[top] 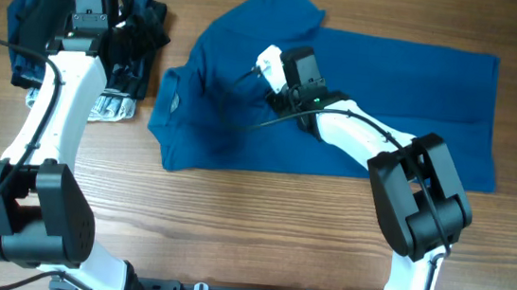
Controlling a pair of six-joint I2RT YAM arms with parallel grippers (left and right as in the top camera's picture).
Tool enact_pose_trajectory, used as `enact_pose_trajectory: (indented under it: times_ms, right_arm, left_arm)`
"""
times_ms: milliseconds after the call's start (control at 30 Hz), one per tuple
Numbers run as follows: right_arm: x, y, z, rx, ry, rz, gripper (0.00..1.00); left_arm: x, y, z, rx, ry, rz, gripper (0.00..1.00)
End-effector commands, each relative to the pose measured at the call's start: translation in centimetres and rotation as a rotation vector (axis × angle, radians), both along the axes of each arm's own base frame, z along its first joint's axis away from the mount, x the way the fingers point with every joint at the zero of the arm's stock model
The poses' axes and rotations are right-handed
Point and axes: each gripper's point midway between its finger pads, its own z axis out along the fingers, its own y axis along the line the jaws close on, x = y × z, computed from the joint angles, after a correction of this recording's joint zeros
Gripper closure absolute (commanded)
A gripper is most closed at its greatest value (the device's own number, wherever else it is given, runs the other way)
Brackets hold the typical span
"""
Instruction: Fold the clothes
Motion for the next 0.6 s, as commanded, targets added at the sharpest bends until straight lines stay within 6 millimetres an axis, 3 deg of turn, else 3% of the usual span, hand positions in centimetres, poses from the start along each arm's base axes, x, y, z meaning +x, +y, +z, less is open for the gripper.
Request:
enact_pose_trajectory:
  times_ms: [0,100,167,233,367,500,567]
  right_arm:
    - [2.8,-2.1,3.4,-0.002,-0.096,-0.196,0.59]
    - [2.9,-1.2,6.9,0.053,-0.083,-0.195,0.6]
    - [1.6,1.1,7.5,0.095,-0.016,-0.068,0.59]
    - [-0.9,4.7,7.9,0.178,0.086,0.127,0.6]
    - [-3.8,7.9,7.8,0.238,0.141,0.363,0.59]
    - [-4.2,8.6,6.5,0.195,0.122,0.459,0.68]
    - [-4.1,9.2,6.0,0.186,0.104,0.484,0.65]
  left_arm:
    - [0.2,0.1,1.2,0.015,-0.031,-0.012,0.0]
    - [0.2,0.1,1.2,0.015,-0.031,-0.012,0.0]
    - [0.2,0.1,1.2,0.015,-0.031,-0.012,0.0]
    - [0.2,0.1,1.2,0.015,-0.031,-0.012,0.0]
    - [0.2,0.1,1.2,0.015,-0.031,-0.012,0.0]
    - [0.2,0.1,1.2,0.015,-0.031,-0.012,0.0]
    - [0.2,0.1,1.2,0.015,-0.031,-0.012,0.0]
